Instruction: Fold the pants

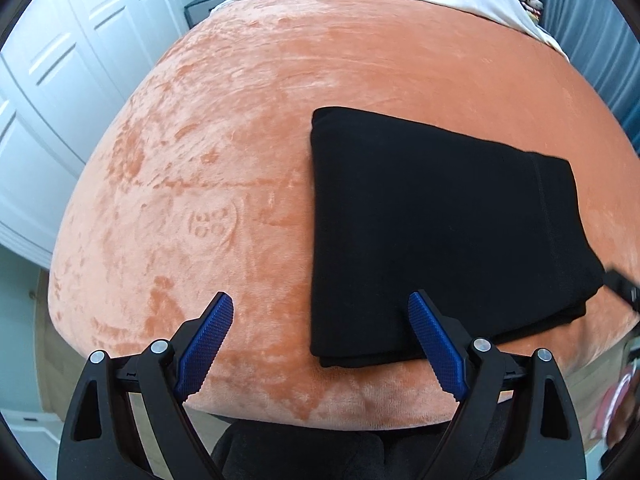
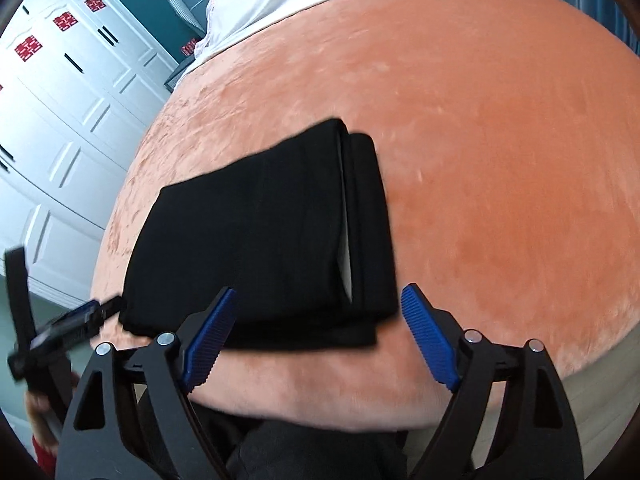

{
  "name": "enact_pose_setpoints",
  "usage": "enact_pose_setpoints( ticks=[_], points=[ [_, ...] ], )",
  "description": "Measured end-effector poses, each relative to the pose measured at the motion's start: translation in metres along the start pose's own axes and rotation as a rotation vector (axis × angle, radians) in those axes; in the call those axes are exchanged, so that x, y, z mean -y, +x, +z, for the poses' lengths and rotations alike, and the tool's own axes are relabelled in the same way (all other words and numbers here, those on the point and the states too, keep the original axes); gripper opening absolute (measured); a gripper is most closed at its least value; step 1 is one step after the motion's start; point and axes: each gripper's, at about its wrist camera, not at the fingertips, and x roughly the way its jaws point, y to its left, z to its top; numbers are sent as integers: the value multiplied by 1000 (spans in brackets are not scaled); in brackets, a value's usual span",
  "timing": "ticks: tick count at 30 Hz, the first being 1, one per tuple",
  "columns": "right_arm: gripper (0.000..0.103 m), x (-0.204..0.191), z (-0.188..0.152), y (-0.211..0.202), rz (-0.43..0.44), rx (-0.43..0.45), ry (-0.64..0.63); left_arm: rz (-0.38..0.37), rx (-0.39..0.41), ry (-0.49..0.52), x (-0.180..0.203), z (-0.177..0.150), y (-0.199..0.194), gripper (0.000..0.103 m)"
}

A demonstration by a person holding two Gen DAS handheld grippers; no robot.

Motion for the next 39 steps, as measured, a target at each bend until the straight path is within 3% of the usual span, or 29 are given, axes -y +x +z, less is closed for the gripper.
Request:
enact_pose_setpoints(
  ticks=[2, 4, 5, 7, 9, 13, 15, 17, 20, 23, 25, 26, 28, 31, 33, 37, 39],
  points=[
    [79, -10, 10, 18, 9, -25, -36, -7, -7, 5, 4, 0, 1, 87],
    [60, -12, 13, 39, -4, -81, -29, -12, -8, 7, 6, 1, 2, 87],
    [49, -14, 14, 48, -24, -85, -30, -12, -6, 8, 8, 2, 2, 87],
    [12, -18, 18, 52, -36, -95, -38, -9, -10, 8, 9, 3, 4, 87],
    [12, -22, 29, 43, 67, -94, -3, -8, -8, 3, 9, 6, 5, 87],
    [11, -47, 56, -20, 152, 45, -61, -17, 8, -4, 7, 11, 0, 87],
    [11, -45, 58, -43, 134, 82, -83, -31, 21, -9, 6, 12, -2, 87],
    [12, -26, 49, -34, 76, 52, -66, -24, 12, -8, 7, 11, 3, 87],
    [21, 20, 18, 32, -73, -132, -31, -12, -29, -1, 10, 6, 18, 87],
    [25, 15, 20, 15, -48, -57, 4, -3, -35, 12, 12, 1, 20, 87],
    [27, -15, 36, -14, -111, 67, -91, 4, -22, 33, 14, 0, 16, 87],
    [28, -25, 42, -19, -104, 83, -121, 10, -17, 38, 14, 1, 15, 87],
    [28, -59, 58, -21, -6, 81, -186, 17, -9, 47, 17, 2, 14, 87],
    [28, -108, 71, 12, 121, -13, -282, 15, -11, 45, 19, 2, 15, 87],
    [28, -140, 74, 51, 139, -102, -349, 6, -17, 40, 19, 2, 16, 87],
    [26, -160, 75, 121, 82, -221, -397, 1, -24, 45, 19, 0, 18, 87],
    [25, -150, 76, 144, -12, -233, -408, -4, -31, 53, 19, 0, 21, 87]
  ],
)
